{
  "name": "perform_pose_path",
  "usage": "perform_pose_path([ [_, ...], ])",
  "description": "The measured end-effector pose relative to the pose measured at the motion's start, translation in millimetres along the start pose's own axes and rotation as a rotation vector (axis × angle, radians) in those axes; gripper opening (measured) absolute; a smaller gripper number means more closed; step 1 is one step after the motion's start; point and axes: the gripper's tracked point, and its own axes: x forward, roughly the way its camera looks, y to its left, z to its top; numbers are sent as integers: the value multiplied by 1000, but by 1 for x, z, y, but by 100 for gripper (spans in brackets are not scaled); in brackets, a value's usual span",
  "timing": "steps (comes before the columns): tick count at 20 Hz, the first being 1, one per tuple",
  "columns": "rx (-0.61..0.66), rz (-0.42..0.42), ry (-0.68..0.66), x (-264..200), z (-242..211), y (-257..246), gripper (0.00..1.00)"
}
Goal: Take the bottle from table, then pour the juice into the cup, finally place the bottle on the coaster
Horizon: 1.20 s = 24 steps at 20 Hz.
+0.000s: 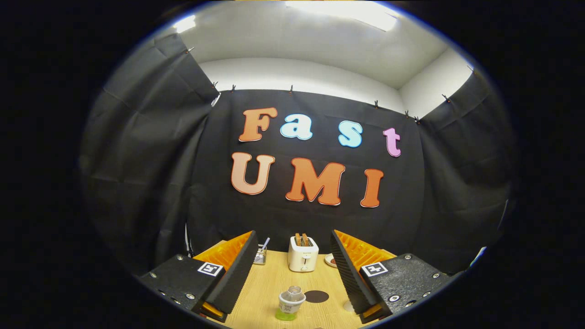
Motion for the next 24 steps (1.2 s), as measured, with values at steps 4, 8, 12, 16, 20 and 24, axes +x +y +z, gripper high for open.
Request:
perform_pose_path([
  [4,21,-73,3,0,-22,-23,94],
  [8,102,-39,-13,3,-51,-14,94],
  [12,181,-9,9,6,-99,-10,94],
  [16,176,15,46,12,-149,-5,94],
  [20,112,10,105,20,-201,2,94],
  [24,44,12,195,34,-249,9,94],
])
